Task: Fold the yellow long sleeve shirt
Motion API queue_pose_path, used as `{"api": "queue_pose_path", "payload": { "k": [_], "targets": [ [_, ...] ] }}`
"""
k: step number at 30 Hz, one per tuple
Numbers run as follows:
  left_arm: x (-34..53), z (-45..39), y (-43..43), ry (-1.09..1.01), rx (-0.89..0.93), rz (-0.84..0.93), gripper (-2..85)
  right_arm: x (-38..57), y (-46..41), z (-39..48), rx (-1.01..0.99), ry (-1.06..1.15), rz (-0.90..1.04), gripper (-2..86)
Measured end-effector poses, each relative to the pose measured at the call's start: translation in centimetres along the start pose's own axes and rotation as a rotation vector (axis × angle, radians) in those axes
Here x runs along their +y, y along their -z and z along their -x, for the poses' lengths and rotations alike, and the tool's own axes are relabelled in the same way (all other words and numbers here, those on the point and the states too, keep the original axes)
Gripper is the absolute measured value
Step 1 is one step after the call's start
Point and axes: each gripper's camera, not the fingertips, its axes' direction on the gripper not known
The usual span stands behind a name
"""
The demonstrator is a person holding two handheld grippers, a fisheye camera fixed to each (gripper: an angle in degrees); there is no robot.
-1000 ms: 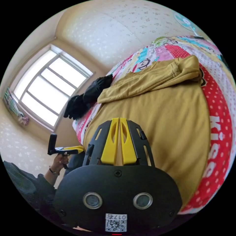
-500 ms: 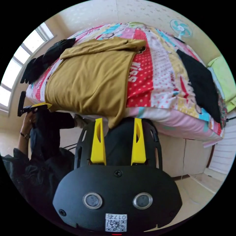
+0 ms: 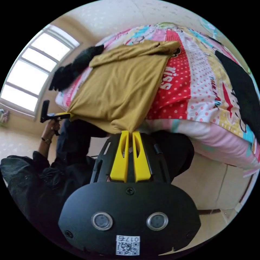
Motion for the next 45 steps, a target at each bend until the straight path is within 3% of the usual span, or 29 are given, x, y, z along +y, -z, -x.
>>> {"api": "queue_pose_path", "payload": {
  "k": [2, 7, 14, 18, 22, 26, 31, 35, 37, 40, 45],
  "targets": [
    [1.4, 0.3, 3.5, 0.007, 0.107, -0.08, 1.2, 3.1, 5.2, -0.7, -0.118, 0.015, -0.149, 2.7],
    [4.7, -0.4, 11.7, -0.005, 0.362, -0.245, 0.7, 7.7, 12.5, -0.7, -0.327, 0.023, -0.294, 2.5],
    [7.1, -1.4, 14.3, 0.029, 0.4, -0.187, 1.3, 10.8, 15.9, -0.8, -0.364, 0.054, -0.339, 2.8],
    [1.5, -0.5, 16.2, -0.016, 0.431, -0.176, 2.0, 5.4, 17.3, -2.2, -0.393, 0.097, -0.385, 3.1],
    [-11.9, 1.5, 18.9, -0.027, 0.437, -0.202, 4.6, -7.4, 19.1, -2.9, -0.221, 0.111, -0.416, 4.1],
    [-21.0, 5.2, 18.6, 0.132, 0.344, -0.268, 13.1, -16.6, 17.2, -4.8, -0.177, -0.068, -0.399, 11.6],
    [-19.0, 5.4, 12.7, 0.218, 0.13, -0.301, 13.8, -14.7, 9.5, -4.8, 0.042, -0.161, -0.329, 12.8],
    [-16.7, 4.3, 6.0, 0.164, 0.013, -0.242, 10.0, -11.3, -0.2, -7.2, 0.105, -0.251, -0.126, 10.9],
    [-15.5, 3.3, 4.8, 0.117, -0.025, -0.269, 3.9, -9.1, -0.9, -7.4, 0.012, -0.25, -0.199, 7.3],
    [-12.8, 4.3, 7.3, 0.141, 0.141, -0.362, 2.7, -5.1, 1.2, -7.9, -0.071, -0.308, -0.352, 4.6],
    [-10.0, 6.5, 6.0, 0.286, 0.193, -0.284, 6.0, -2.9, 0.6, -8.3, -0.081, -0.362, -0.305, 5.2]
  ]
}}
